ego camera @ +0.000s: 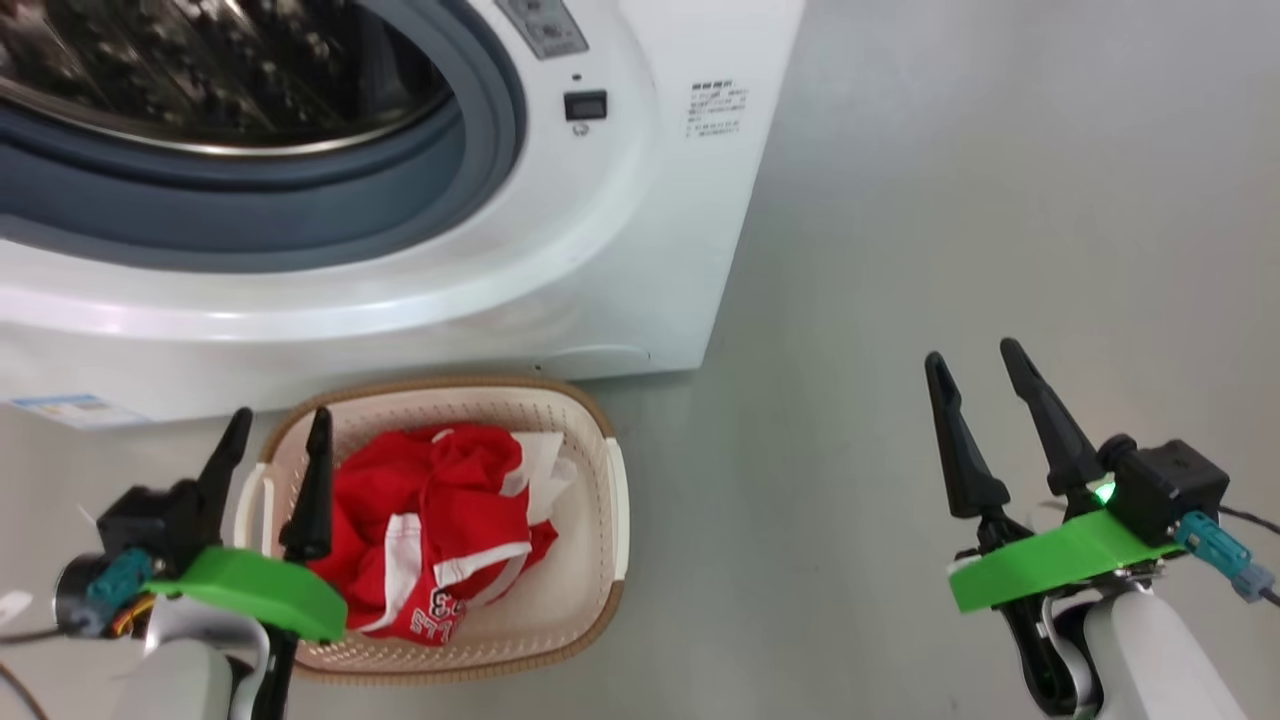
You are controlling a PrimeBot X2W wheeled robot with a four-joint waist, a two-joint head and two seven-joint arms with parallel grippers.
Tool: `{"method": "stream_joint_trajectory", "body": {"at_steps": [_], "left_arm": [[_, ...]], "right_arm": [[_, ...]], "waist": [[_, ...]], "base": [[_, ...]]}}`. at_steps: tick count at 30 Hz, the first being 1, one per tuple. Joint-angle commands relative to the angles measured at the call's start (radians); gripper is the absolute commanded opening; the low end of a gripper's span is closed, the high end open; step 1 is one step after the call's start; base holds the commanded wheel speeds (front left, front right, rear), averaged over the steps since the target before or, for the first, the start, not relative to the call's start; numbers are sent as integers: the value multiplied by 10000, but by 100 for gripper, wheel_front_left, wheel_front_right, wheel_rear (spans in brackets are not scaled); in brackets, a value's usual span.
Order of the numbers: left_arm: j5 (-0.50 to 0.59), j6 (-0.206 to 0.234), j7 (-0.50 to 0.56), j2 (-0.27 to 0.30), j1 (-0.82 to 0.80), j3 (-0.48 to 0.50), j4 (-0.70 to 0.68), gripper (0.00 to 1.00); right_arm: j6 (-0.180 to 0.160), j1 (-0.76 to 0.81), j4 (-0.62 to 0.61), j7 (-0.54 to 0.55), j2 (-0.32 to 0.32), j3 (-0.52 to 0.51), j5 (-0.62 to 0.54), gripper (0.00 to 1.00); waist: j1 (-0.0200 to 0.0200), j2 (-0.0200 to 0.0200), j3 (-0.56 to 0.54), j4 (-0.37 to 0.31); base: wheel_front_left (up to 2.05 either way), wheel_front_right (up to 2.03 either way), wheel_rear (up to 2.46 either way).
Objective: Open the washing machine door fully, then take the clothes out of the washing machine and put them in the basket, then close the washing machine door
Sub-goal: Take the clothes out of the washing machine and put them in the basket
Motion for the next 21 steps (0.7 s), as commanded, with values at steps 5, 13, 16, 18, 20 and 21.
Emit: {"method": "stream_joint_trajectory", "body": {"at_steps": [5,13,16,18,20,21], "left_arm": [[433,6,-49,219,764,514,-1222,100],[685,6,-49,96,1519,768,-2390,100],[787,6,-49,34,1934,883,-2809,100],[835,6,-49,6,2212,968,-3039,100],[884,6,-49,-39,2491,1093,-3262,100],[903,6,-49,-57,2621,1159,-3364,100]], "right_arm": [[62,453,-212,-65,18,131,-90,100],[62,926,-266,-65,18,-44,-253,100],[62,1119,-304,-65,18,-97,-289,100],[62,1254,-312,-65,18,-120,-299,100],[62,1374,-327,-65,18,-128,-311,100],[62,1432,-339,-65,18,-131,-316,100]], "waist": [[0,0,-829,16],[0,0,-1396,48],[0,0,-1646,55],[0,0,-1815,53],[0,0,-1969,43],[0,0,-2038,39]], "base": [[0,0,0],[0,0,0],[0,0,0],[0,0,0],[0,0,0],[0,0,0]]}}
